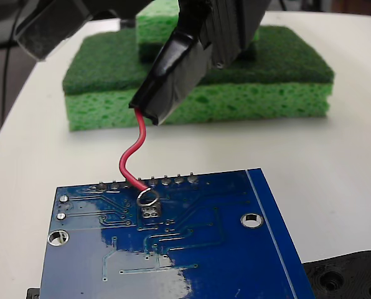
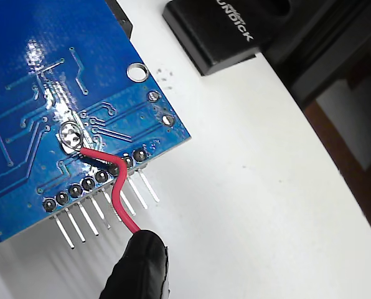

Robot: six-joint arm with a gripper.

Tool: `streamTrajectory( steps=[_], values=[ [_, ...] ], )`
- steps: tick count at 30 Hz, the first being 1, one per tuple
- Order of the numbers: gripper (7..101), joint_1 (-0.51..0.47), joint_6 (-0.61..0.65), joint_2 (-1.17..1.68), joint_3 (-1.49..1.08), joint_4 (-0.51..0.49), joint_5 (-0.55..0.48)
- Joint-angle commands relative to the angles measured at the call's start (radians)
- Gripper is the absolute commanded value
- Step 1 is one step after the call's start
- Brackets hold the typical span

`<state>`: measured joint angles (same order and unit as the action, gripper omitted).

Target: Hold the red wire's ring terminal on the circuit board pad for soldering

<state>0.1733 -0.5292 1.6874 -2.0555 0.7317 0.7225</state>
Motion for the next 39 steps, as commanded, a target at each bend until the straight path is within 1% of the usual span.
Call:
streamTrajectory(
  steps=[1, 25, 39],
  values=[
    [100.3, 0.000, 0.002, 0.000, 0.008, -0.003, 0.009],
    [100.3, -0.002, -0.002, -0.015, 0.021, 0.011, 0.006],
    [100.3, 0.015, -0.015, -0.048, 0.083, 0.084, 0.029]
  ],
)
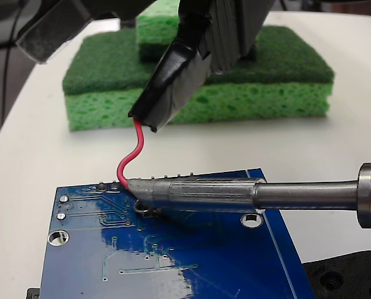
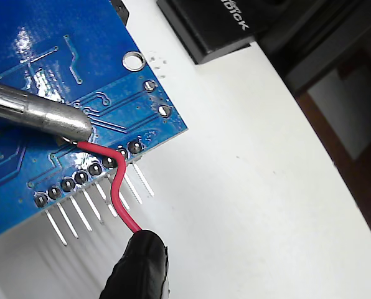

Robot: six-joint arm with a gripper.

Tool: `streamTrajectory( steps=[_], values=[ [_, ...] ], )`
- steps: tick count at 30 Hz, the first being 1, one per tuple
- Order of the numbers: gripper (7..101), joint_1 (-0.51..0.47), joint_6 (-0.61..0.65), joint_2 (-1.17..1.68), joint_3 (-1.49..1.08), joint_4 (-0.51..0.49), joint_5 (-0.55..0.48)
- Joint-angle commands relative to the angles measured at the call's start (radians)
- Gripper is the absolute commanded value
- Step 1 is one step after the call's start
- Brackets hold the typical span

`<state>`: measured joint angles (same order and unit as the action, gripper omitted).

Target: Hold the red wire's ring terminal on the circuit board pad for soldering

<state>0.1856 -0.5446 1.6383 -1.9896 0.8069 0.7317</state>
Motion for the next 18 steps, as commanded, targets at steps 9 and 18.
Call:
streamTrajectory(
  steps=[9, 18],
  values=[
    [100.3, 0.011, -0.006, -0.006, 0.029, 0.026, 0.028],
    [100.3, 0.009, -0.005, -0.006, 0.032, 0.029, 0.028]
  ],
)
